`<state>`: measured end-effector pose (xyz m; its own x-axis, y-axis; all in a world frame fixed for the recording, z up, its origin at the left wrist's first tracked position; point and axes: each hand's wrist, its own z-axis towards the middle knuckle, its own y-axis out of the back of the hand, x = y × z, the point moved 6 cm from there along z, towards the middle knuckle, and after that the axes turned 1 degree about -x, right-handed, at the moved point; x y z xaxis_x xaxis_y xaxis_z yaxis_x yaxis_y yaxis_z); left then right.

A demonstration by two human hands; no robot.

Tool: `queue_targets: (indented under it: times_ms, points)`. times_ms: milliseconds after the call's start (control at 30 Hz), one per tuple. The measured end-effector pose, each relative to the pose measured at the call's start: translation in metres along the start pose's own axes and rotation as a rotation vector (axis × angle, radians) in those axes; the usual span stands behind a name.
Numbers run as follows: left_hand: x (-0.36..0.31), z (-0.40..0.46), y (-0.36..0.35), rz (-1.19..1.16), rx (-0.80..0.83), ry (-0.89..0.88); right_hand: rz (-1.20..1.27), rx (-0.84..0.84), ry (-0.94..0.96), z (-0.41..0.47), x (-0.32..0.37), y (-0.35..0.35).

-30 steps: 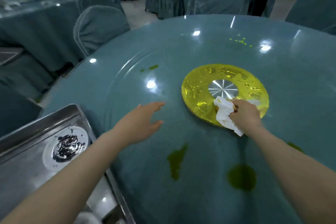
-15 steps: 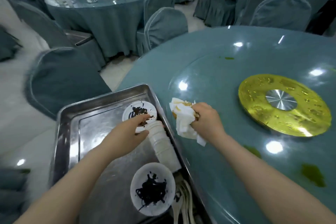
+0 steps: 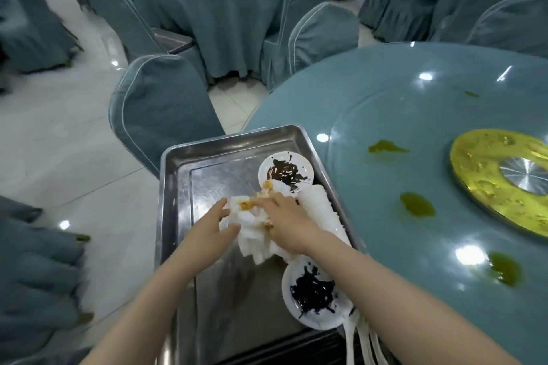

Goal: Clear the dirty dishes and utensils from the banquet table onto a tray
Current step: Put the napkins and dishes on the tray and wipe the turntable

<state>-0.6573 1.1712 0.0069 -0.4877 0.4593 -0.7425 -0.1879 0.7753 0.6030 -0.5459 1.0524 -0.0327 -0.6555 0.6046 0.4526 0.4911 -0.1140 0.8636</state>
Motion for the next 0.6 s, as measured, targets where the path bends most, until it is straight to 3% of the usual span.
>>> queue_targets:
  times_ms: [133,400,600]
  points:
    - [0.018,-0.006,0.009,-0.034,0.002,0.049,-0.185,0.103,-0.068,-0.005,-0.008,-0.004]
    - [-0.025,-0.014,0.013,-0.179,-0.021,-0.057,-0.019,-0.216,-0.054,-0.037,0.004,0.069]
    - [-0.092,-0.022,-0.005,-0.164,0.037,-0.206,0.049,-0.271,-0.132,-0.101,-0.026,0.114]
